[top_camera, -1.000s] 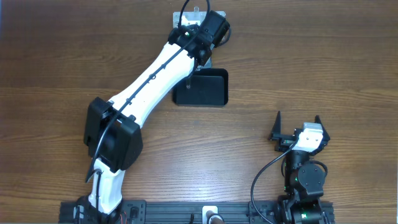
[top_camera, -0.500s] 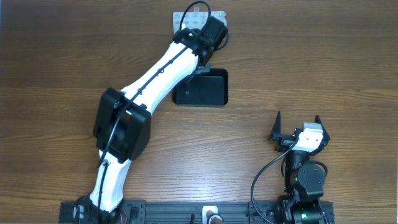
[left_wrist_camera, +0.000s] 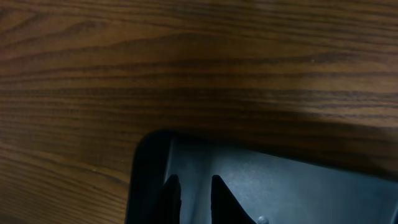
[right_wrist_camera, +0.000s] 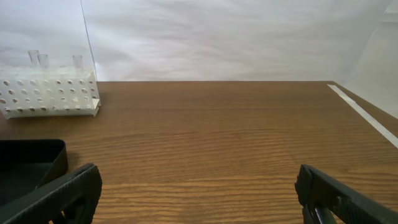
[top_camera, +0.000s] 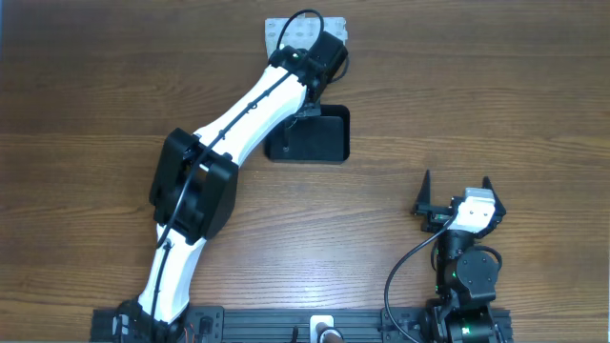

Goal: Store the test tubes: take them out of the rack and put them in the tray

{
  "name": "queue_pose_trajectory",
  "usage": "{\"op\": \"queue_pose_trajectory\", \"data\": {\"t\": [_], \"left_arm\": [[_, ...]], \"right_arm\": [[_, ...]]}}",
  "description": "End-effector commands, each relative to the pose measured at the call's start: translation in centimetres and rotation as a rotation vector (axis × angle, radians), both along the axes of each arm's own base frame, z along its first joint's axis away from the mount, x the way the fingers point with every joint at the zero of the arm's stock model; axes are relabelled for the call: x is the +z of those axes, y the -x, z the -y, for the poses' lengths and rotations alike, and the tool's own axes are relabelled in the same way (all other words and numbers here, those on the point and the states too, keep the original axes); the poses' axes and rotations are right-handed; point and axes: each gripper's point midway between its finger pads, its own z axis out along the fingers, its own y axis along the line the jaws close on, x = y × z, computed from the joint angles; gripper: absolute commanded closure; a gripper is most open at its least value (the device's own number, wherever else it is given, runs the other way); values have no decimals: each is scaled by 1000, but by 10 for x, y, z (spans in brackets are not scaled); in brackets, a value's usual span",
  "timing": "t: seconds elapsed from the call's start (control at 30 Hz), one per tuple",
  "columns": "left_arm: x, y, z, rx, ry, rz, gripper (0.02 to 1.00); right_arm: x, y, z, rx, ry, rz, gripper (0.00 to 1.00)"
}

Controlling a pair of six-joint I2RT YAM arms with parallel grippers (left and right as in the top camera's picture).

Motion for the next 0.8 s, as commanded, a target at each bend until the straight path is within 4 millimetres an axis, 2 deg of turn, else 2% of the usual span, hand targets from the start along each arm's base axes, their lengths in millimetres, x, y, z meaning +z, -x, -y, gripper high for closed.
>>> {"op": "queue_pose_trajectory", "data": {"t": [0.03,0.2,0.47,0.67,0.73,0.8], "left_arm": [[-9,0,-7,4,-6,-32,917],[-11,0,-8,3,-6,-42,917],[-33,5,-7,1,-15,-90,893],[-34,5,-8,2,-16,-92,884],[-34,4,-8,4,-14,-93,851],[-32,4,-7,3,-9,-91,750]], "right_arm": [[-2,0,1,-7,1,2,9],[-1,0,1,-7,1,2,7],[-2,0,1,-7,1,2,9],[-2,0,1,-7,1,2,7],[-2,0,1,-7,1,2,9],[-2,0,1,-7,1,2,7]]}}
